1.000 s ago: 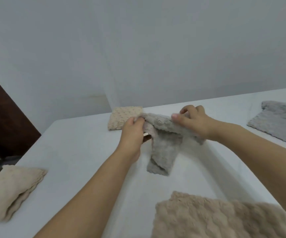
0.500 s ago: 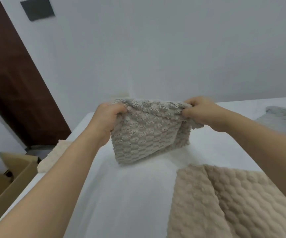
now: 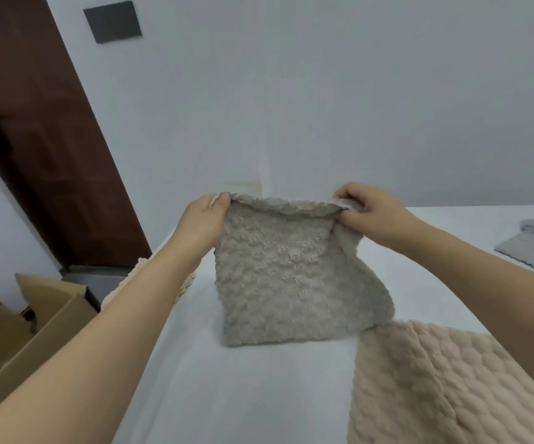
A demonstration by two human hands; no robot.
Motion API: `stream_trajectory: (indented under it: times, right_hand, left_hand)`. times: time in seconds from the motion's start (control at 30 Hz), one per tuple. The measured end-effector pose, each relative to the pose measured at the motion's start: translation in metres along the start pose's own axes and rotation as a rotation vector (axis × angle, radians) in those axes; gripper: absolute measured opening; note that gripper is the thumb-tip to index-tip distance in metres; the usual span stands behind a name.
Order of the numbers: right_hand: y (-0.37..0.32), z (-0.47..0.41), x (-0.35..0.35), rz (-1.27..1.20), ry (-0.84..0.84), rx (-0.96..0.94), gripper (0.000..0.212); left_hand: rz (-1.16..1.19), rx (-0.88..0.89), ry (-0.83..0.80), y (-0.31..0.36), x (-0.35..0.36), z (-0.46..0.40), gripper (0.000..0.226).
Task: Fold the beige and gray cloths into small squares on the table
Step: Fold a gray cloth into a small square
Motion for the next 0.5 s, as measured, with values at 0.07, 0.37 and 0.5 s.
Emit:
stream_trajectory:
  times: [0.07, 0.37, 0.5]
  right_hand:
    - [-0.004, -0.014, -0.004, -0.055, 0.084, 0.001, 0.022]
    - [-0.027, -0.042, -0.011, -0.596, 0.149, -0.037, 0.016]
    - [-0.008, -0.018, -0.009, -0.737, -0.101, 0.129, 0.012]
  left_hand:
    - [0.0, 0.065, 0.074, 0.001, -0.007, -0.01, 0.043]
    - [0.268, 0.281, 0.163, 0.014, -0.042, 0.0, 0.022]
    - [0.254, 0.295, -0.223, 0.001, -0.041, 0.039, 0.022]
Point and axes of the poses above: each hand's wrist, its own z-axis away from the middle knuckle, its own x-axis out of the palm, y = z × x, the point moved 4 cm from there along -z, towards the middle knuckle, and after that the axes turned 12 degrees about -z, right-handed, at the moved point
